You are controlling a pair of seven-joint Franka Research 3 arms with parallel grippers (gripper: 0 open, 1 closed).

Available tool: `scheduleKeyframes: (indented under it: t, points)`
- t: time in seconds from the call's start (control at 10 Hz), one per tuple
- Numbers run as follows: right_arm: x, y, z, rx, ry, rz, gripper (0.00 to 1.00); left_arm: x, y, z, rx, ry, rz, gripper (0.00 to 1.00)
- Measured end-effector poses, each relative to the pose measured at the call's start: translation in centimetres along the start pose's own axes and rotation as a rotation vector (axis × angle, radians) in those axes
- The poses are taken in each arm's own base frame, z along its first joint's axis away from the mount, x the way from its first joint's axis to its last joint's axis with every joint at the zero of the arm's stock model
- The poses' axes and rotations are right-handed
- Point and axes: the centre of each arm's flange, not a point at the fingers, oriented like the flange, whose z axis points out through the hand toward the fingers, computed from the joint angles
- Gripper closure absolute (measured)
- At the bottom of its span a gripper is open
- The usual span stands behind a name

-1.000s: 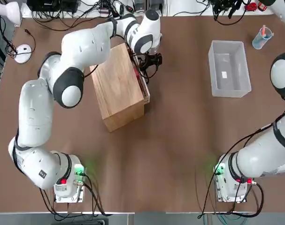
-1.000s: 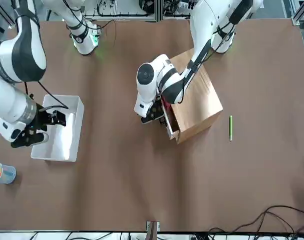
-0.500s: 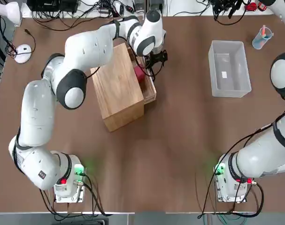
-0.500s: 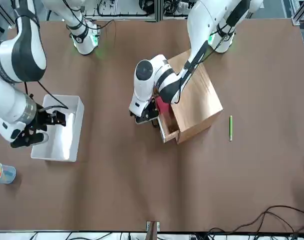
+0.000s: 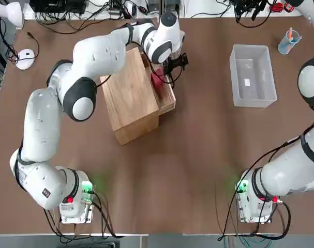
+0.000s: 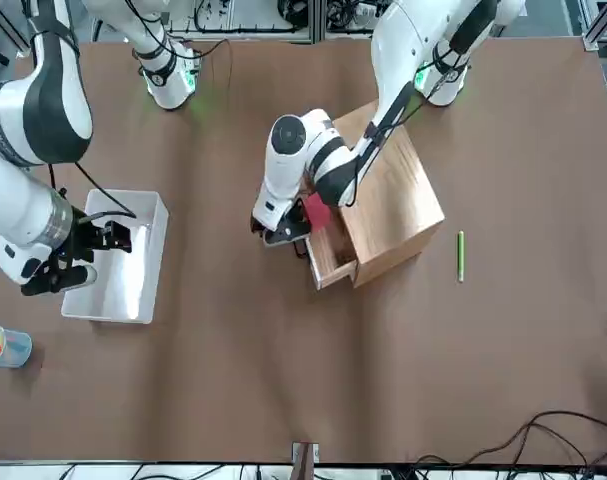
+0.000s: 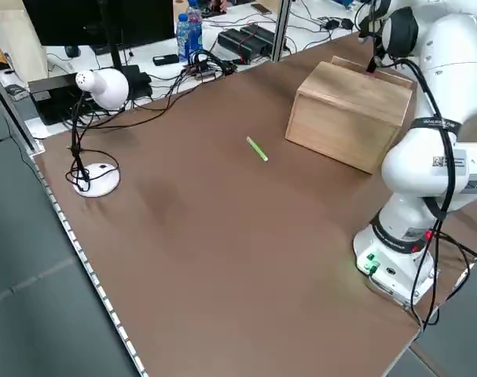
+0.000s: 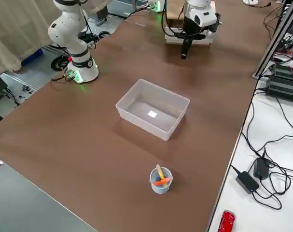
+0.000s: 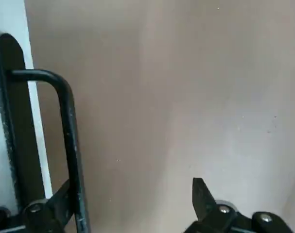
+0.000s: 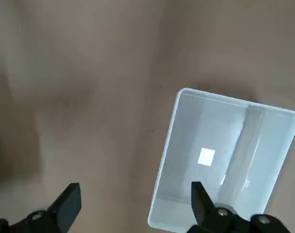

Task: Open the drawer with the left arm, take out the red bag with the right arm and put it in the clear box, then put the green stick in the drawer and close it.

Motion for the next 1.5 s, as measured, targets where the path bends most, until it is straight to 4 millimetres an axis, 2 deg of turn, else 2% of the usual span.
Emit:
scheduleKeyframes:
  t: [0.7,0.8,1.0,1.5]
  points:
    - [0.0,0.5,-0.1,-0.001,0.002,0.009,0.0,-0.4,0.2,0.0,0.005,0.008,0.014,0.0]
    - [0.0,0.5,-0.1,-0.001,0.004,0.008,0.0,-0.8,0.6,-0.1,-0.009,0.001,0.015,0.0]
    - [0.1,0.4,-0.2,-0.002,0.009,0.006,0.0,-3.4,2.5,-0.4,-0.056,-0.009,0.063,0.0]
    - [0.1,0.4,-0.2,-0.002,0.01,0.008,0.0,-3.5,3.3,-0.9,-0.089,-0.002,0.063,0.0]
